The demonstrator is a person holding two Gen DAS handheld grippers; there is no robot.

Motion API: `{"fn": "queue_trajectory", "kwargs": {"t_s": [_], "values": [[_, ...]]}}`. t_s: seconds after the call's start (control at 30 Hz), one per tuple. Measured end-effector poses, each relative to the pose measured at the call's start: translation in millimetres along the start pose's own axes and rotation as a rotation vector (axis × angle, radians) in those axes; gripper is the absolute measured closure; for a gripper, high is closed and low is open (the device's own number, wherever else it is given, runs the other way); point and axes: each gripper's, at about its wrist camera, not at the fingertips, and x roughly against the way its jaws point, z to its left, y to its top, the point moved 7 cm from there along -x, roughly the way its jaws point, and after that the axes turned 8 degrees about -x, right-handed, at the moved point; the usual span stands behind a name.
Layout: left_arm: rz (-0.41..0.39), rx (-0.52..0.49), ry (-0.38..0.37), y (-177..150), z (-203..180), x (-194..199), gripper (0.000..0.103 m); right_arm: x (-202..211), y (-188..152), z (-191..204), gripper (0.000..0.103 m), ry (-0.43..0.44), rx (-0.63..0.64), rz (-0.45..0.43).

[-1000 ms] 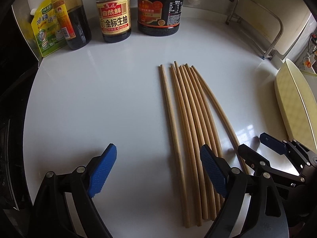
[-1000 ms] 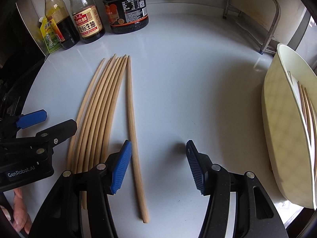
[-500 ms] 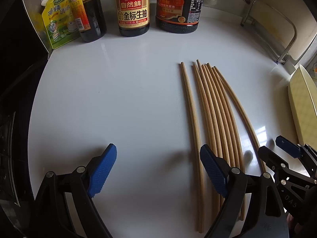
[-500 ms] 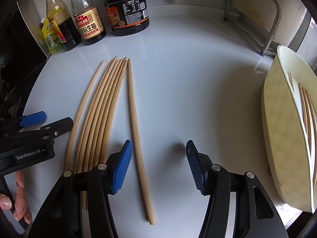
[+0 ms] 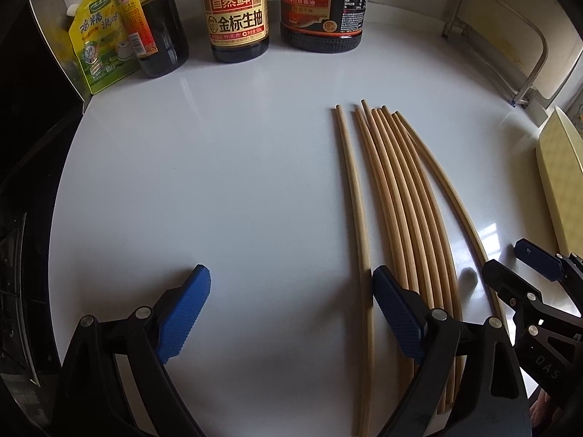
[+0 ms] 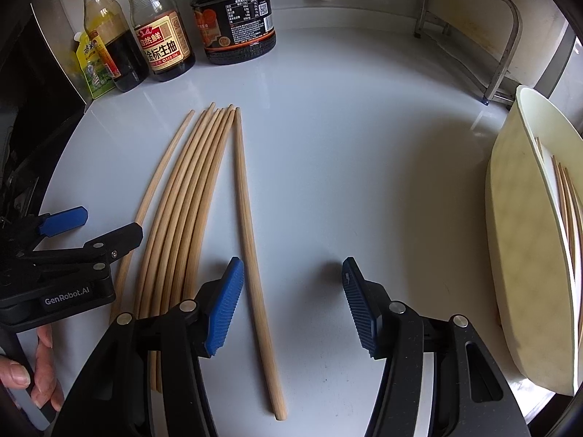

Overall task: Organize utensils
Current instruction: 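Push one chopstick off the bundle with the right gripper while the left gripper separates another, then close the right gripper on its chopstick while the left gripper grips another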

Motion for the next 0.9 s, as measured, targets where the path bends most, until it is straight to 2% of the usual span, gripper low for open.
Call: {"fn": "queue_trajectory", "kwargs": {"t_s": [0.17,0.37,0.47,0.53,0.57,0.63,0.67,0.7,0.73,0.77,0.8,0.83,0.9], "values": [[-0.001,0.013,0.011,1,4,-2,0.007,-2,3,2,0.049,-0.01,0.014,-0.007],[-0.018,0.006,0.009,5,2,-4,0.009,-7,6,8,0.049,-0.035,0.071,-0.03],[-0.033,-0.019,0.0,7,-3,-1,0.019,-8,7,11,0.049,-0.035,0.089,-0.04],[-0.048,-0.04,-0.007,9,-8,1,0.031,-8,6,14,0.049,-0.028,0.103,-0.045],[-0.053,-0.047,-0.01,9,-11,3,0.034,-8,6,16,0.05,-0.022,0.11,-0.046],[-0.061,-0.054,-0.015,9,-15,6,0.049,-7,4,18,0.057,-0.012,0.125,-0.049],[-0.064,-0.058,-0.018,9,-17,7,0.053,-6,4,21,0.064,-0.005,0.137,-0.048],[-0.064,-0.061,-0.022,8,-19,8,0.064,-6,3,23,0.071,0.0,0.15,-0.046],[-0.063,-0.064,-0.028,8,-21,9,0.076,-5,2,26,0.075,0.003,0.161,-0.046],[-0.06,-0.068,-0.035,8,-23,10,0.082,-5,2,28,0.081,0.005,0.17,-0.047],[-0.055,-0.072,-0.042,8,-25,11,0.094,-5,1,30,0.091,0.004,0.178,-0.049],[-0.049,-0.071,-0.048,7,-26,11,0.096,-5,1,31,0.095,0.002,0.184,-0.051],[-0.038,-0.065,-0.059,7,-24,10,0.096,-5,0,31,0.097,-0.001,0.187,-0.048]]}}
